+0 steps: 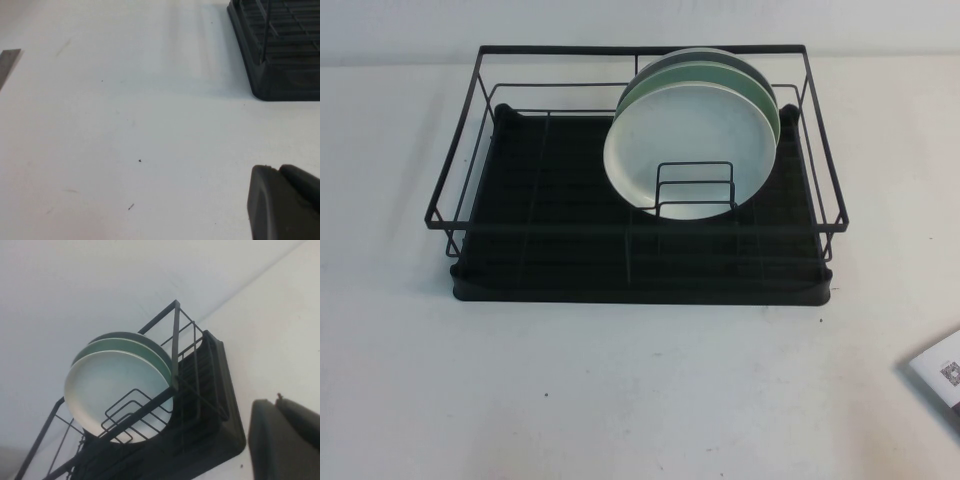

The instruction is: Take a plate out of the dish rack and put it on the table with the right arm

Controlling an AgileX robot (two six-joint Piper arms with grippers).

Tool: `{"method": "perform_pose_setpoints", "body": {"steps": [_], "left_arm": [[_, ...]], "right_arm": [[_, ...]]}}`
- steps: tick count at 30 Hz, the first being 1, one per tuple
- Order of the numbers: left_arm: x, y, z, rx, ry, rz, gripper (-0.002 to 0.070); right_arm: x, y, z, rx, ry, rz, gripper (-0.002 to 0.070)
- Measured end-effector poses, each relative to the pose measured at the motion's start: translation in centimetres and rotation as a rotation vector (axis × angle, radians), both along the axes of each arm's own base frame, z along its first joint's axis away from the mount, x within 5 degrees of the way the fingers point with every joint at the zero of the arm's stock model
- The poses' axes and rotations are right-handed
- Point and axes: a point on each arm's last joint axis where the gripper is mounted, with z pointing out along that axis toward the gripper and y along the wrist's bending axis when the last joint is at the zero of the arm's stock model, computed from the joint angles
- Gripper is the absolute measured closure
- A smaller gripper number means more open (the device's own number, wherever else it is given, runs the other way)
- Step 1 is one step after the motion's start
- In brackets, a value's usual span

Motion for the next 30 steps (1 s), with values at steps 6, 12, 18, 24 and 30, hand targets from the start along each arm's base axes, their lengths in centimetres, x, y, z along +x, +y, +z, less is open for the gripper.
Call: {"method": "perform_pose_setpoints", "body": {"steps": [6, 12, 18, 24, 30], "left_arm": [[0.0, 0.0, 0.0, 0.000, 0.000, 0.000, 0.0680], [0.0, 0.0, 0.0, 0.000, 0.000, 0.000, 0.0680], [0.0, 0.0, 0.0, 0.000, 0.000, 0.000, 0.0680], [0.0, 0.0, 0.0, 0.000, 0.000, 0.000, 0.0680], [0.0, 0.0, 0.0, 0.000, 0.000, 0.000, 0.0680]], "right_arm": [[0.5, 0.5, 1.9, -0.002, 0.050, 0.052, 0.0694], [4.5, 1.9, 7.1, -0.242, 0.266, 0.227, 0.0694], [11.7, 2.9, 11.3, -0.492, 0.336, 0.373, 0.0694], [19.8, 4.0, 12.8, -0.667, 0.329, 0.527, 0.0694], [25.9, 6.9, 14.0, -0.818, 0.217, 0.643, 0.0694]]}}
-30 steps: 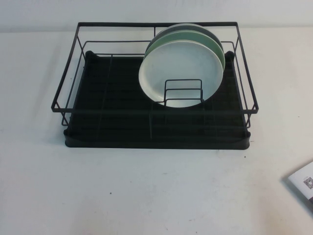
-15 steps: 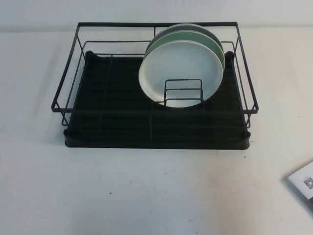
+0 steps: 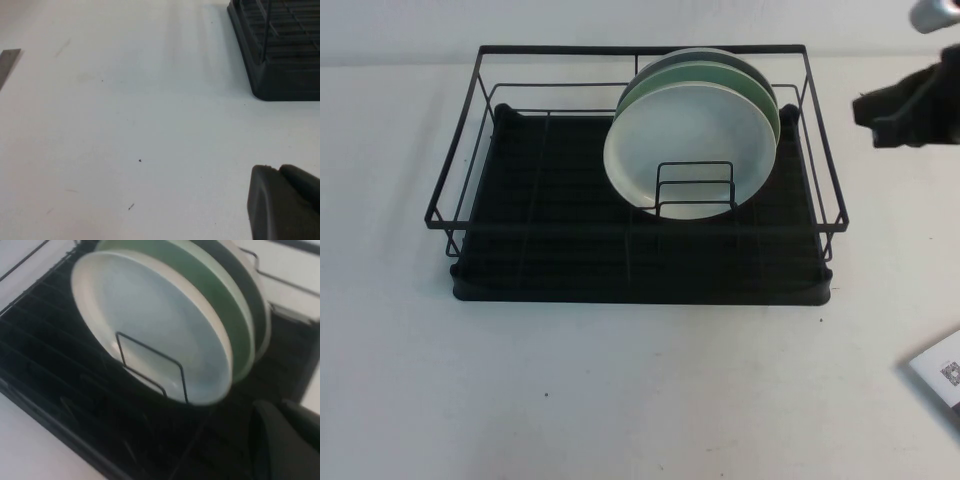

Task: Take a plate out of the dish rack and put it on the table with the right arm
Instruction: Grasp the plate from the shelf

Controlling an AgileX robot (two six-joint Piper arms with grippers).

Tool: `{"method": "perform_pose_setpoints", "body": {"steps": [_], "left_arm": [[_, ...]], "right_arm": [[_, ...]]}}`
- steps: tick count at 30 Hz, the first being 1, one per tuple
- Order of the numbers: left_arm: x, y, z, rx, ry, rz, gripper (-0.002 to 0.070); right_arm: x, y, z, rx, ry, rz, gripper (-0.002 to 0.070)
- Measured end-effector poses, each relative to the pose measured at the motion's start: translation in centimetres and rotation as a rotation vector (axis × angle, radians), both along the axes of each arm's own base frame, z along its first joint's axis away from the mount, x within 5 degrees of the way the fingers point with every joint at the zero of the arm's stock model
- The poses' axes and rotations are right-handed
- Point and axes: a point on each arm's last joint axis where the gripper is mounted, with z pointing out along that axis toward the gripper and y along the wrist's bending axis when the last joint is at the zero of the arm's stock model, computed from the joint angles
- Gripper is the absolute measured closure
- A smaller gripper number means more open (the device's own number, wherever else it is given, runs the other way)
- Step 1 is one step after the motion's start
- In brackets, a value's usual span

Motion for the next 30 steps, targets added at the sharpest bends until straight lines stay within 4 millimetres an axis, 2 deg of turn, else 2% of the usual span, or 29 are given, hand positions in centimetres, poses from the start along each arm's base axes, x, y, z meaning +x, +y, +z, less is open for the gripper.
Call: {"method": "perform_pose_setpoints", "body": {"steps": [5, 8, 13, 16, 22, 30], "left_arm": [[0.0, 0.0, 0.0, 0.000, 0.000, 0.000, 0.0680], [0.0, 0.0, 0.0, 0.000, 0.000, 0.000, 0.0680], [0.0, 0.0, 0.0, 0.000, 0.000, 0.000, 0.0680], [0.0, 0.0, 0.0, 0.000, 0.000, 0.000, 0.0680], [0.0, 0.0, 0.0, 0.000, 0.000, 0.000, 0.0680], [0.0, 0.0, 0.0, 0.000, 0.000, 0.000, 0.0680]], "right_arm": [[3.0, 3.2, 0.7, -0.091, -0.107, 0.159, 0.0692], [4.3, 4.6, 1.0, -0.153, -0.168, 0.269, 0.0654], [6.7, 6.3, 1.0, -0.204, -0.210, 0.415, 0.0472], [8.2, 6.9, 0.9, -0.212, -0.226, 0.445, 0.0402], [10.2, 7.8, -0.2, -0.239, -0.229, 0.542, 0.0374], [12.0, 8.3, -2.4, -0.262, -0.205, 0.566, 0.0375]]}}
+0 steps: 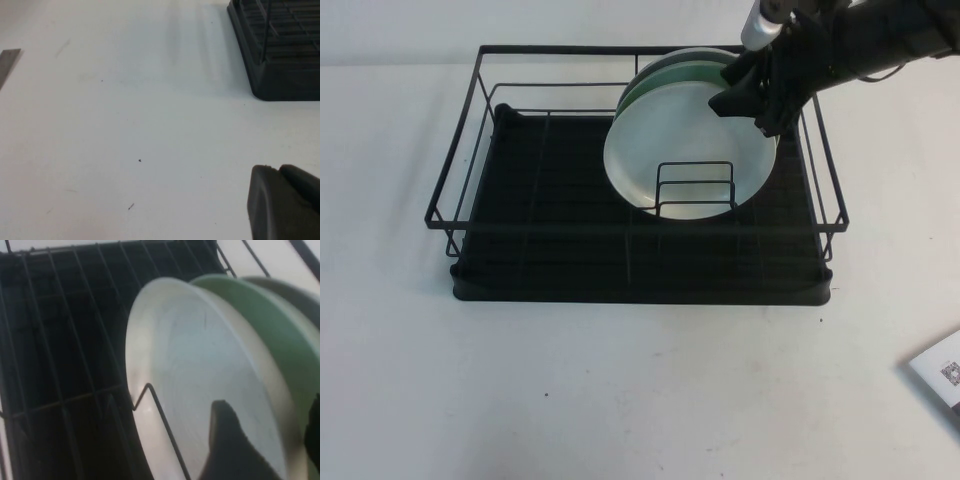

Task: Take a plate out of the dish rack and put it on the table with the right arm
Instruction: Grasp the plate from the shelf

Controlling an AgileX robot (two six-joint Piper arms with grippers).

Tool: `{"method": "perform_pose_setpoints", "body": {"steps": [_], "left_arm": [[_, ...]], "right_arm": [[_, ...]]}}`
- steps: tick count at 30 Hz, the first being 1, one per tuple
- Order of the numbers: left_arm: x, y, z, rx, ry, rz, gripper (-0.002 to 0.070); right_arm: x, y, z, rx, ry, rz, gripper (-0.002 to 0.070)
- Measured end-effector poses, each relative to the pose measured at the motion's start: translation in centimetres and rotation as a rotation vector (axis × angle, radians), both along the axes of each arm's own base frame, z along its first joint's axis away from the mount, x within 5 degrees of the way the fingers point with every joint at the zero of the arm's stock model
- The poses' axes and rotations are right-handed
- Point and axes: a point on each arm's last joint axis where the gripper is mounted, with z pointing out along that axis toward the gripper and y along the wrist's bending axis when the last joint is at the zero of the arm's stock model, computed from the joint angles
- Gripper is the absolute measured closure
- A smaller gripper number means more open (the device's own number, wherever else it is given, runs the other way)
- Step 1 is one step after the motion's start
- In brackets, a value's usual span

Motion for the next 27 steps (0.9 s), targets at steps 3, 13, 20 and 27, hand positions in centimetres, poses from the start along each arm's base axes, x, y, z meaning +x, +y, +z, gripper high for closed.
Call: {"method": "perform_pose_setpoints", "body": {"steps": [3, 13, 20, 27], "left_arm": [[0.0, 0.0, 0.0, 0.000, 0.000, 0.000, 0.0680], [0.0, 0.0, 0.0, 0.000, 0.000, 0.000, 0.0680], [0.0, 0.0, 0.0, 0.000, 0.000, 0.000, 0.0680], [0.0, 0.0, 0.0, 0.000, 0.000, 0.000, 0.0680]], "right_arm": [[0.5, 0.0, -0.6, -0.010, -0.004, -0.013, 0.0376], [1.0, 0.0, -1.5, -0.027, -0.020, -0.014, 0.0377], [1.5, 0.1, -2.9, -0.047, 0.002, -0.012, 0.0377], [1.7, 0.2, -2.1, -0.024, -0.021, -0.022, 0.0543]]}}
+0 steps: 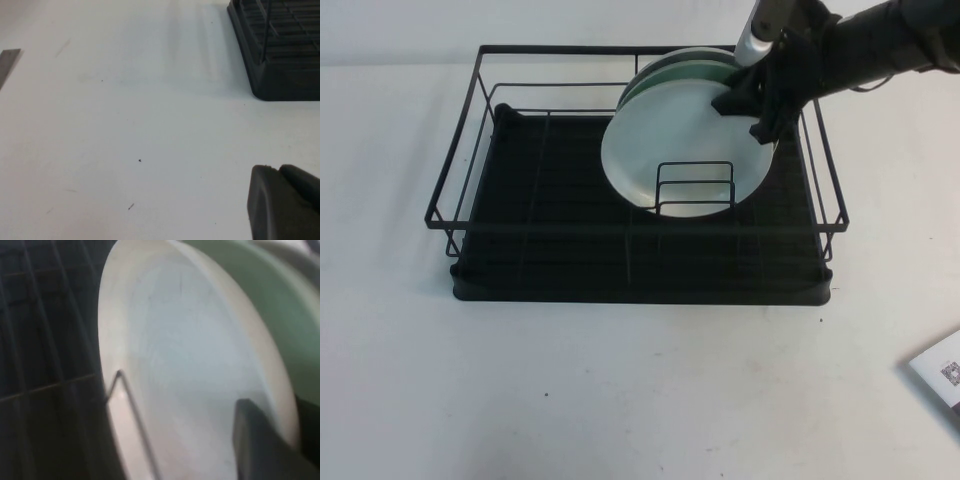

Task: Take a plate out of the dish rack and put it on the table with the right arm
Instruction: Grasp the plate from the shelf, then place the plate from the table

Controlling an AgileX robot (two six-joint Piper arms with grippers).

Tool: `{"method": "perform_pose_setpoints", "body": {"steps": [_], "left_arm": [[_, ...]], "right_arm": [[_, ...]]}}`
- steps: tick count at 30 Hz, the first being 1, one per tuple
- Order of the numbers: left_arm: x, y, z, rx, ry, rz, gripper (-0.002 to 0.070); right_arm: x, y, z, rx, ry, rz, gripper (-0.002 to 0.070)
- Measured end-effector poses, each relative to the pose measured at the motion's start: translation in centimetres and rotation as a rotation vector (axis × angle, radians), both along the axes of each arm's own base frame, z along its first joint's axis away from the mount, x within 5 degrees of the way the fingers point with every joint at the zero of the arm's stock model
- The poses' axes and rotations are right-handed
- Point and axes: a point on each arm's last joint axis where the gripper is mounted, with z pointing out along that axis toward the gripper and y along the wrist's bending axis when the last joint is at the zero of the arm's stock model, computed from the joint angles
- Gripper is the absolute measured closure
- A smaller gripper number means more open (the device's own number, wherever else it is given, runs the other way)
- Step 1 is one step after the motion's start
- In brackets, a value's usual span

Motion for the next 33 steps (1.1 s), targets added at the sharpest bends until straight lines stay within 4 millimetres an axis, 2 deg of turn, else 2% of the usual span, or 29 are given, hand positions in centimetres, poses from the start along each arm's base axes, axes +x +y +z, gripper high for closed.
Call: {"method": "perform_pose_setpoints", "body": {"steps": [2, 7, 10, 13, 17, 24, 26, 29, 33], "left_arm": [[0.0, 0.0, 0.0, 0.000, 0.000, 0.000, 0.0680], [0.0, 0.0, 0.0, 0.000, 0.000, 0.000, 0.0680], [0.0, 0.0, 0.0, 0.000, 0.000, 0.000, 0.0680], [0.0, 0.0, 0.0, 0.000, 0.000, 0.000, 0.0680], [0.0, 0.0, 0.0, 0.000, 0.000, 0.000, 0.0680], [0.0, 0.0, 0.0, 0.000, 0.000, 0.000, 0.0680], [0.0, 0.0, 0.0, 0.000, 0.000, 0.000, 0.0680], [0.0, 0.0, 0.0, 0.000, 0.000, 0.000, 0.0680], [0.0, 0.0, 0.0, 0.000, 0.000, 0.000, 0.0680]], "right_arm": [[0.2, 0.0, 0.7, 0.002, -0.035, -0.007, 0.0605], [-0.3, -0.2, 2.2, 0.003, -0.070, -0.004, 0.0608], [-1.3, -0.5, 4.6, 0.010, -0.124, -0.004, 0.0609], [-3.1, -1.1, 8.4, 0.024, -0.191, -0.021, 0.0613], [-6.8, -2.2, 13.3, 0.038, -0.223, -0.058, 0.0614], [-12.6, -4.8, 18.1, 0.006, -0.128, -0.226, 0.0614], [-14.4, -5.6, 18.9, 0.019, -0.092, -0.284, 0.0614], [-17.2, -6.5, 19.1, 0.081, -0.036, -0.359, 0.0615], [-20.8, -7.4, 16.4, 0.167, 0.100, -0.457, 0.0615]]}}
